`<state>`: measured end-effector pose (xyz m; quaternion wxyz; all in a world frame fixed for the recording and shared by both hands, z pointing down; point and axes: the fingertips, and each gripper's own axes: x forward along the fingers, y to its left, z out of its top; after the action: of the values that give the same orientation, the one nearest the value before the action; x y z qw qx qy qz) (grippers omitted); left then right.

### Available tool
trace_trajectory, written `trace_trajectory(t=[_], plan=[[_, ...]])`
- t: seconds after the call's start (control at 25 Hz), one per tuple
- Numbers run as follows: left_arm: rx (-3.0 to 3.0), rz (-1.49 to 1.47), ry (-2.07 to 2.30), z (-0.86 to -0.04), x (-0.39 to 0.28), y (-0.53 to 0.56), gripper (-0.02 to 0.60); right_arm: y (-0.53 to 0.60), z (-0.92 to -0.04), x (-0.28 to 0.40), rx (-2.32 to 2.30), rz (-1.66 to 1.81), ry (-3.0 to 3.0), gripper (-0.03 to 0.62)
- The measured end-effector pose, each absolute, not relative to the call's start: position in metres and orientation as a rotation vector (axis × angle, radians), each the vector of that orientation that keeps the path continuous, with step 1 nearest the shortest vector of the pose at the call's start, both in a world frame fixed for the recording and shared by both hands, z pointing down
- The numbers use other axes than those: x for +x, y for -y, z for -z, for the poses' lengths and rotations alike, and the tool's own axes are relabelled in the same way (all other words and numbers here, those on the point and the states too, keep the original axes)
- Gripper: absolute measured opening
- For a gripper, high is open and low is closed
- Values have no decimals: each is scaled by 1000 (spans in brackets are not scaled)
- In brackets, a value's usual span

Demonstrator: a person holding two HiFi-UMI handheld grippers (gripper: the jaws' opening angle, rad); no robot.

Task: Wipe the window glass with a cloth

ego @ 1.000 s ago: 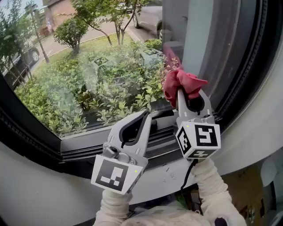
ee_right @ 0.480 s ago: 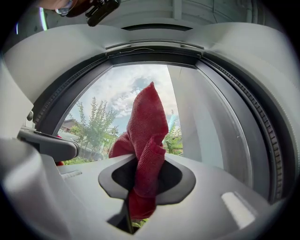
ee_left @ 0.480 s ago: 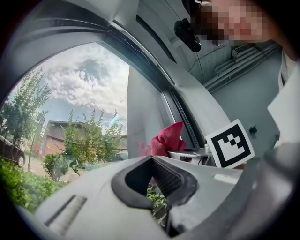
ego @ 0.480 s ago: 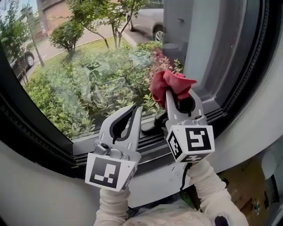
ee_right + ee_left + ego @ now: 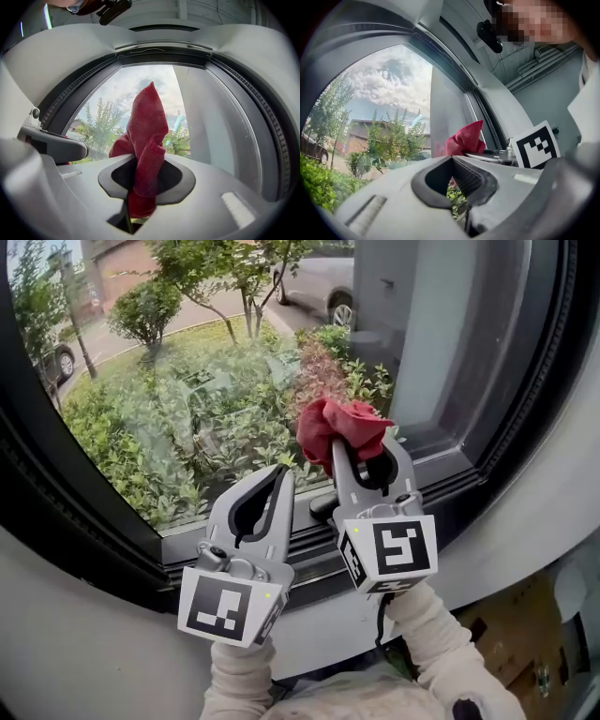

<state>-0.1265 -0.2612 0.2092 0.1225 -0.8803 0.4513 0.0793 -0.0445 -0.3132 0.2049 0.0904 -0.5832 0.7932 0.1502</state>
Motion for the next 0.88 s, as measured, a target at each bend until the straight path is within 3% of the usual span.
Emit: trace_trajectory(t=[0.24, 0.88], plan=[[-2575, -213, -1312, -213, -109, 262, 0, 317, -209, -32, -1743, -468, -2400, 118], [-2603, -223, -1235, -209, 10, 283, 0, 350, -212, 113, -1842, -483, -2317, 123]])
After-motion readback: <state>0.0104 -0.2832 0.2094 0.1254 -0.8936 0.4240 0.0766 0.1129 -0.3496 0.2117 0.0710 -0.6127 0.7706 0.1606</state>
